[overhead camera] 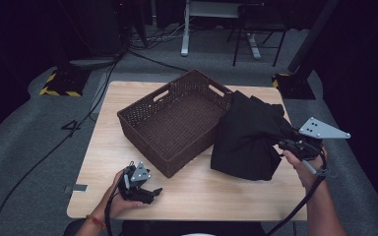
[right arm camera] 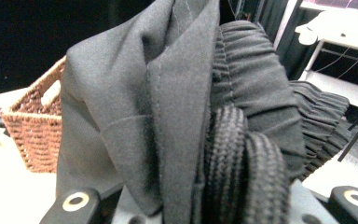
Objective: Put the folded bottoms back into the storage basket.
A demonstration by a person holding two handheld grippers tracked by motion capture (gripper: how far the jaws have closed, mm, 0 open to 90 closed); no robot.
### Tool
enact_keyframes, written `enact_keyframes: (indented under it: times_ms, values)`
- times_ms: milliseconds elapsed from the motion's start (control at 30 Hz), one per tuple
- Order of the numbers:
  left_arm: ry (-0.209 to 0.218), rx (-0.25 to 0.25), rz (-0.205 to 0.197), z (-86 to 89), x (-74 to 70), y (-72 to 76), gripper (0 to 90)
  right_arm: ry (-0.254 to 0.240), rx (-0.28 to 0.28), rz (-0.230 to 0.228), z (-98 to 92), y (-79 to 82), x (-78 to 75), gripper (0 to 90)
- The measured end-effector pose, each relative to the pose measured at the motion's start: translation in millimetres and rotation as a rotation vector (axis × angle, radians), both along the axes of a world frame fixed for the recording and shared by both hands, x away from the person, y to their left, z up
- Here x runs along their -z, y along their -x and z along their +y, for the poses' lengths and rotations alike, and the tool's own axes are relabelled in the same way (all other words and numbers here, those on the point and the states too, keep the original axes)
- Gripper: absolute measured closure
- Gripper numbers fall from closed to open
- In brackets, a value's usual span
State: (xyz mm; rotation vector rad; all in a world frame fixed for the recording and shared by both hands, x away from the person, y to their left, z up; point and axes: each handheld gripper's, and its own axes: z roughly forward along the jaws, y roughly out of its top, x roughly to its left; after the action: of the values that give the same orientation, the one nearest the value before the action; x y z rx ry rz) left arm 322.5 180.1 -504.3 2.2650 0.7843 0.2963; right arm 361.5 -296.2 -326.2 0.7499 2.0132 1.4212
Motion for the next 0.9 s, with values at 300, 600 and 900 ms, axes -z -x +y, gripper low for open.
enact_keyframes:
  times_ms: [300, 600, 900]
  values:
    - [0.002, -0.003, 0.003, -0.5, 0.0, -0.2, 16.7, -0.01, -0.004, -0.04, 5.3, -2.3, -34.0, 75.4]
    - [0.002, -0.008, 0.002, -0.7, -0.1, 0.4, 16.8, -0.003, -0.018, -0.065, 17.0, -7.7, -66.2, 75.4]
    - [0.001, -0.008, 0.002, -0.6, -0.1, 0.4, 16.8, -0.014, -0.031, -0.094, 27.5, -17.8, -89.9, 75.4]
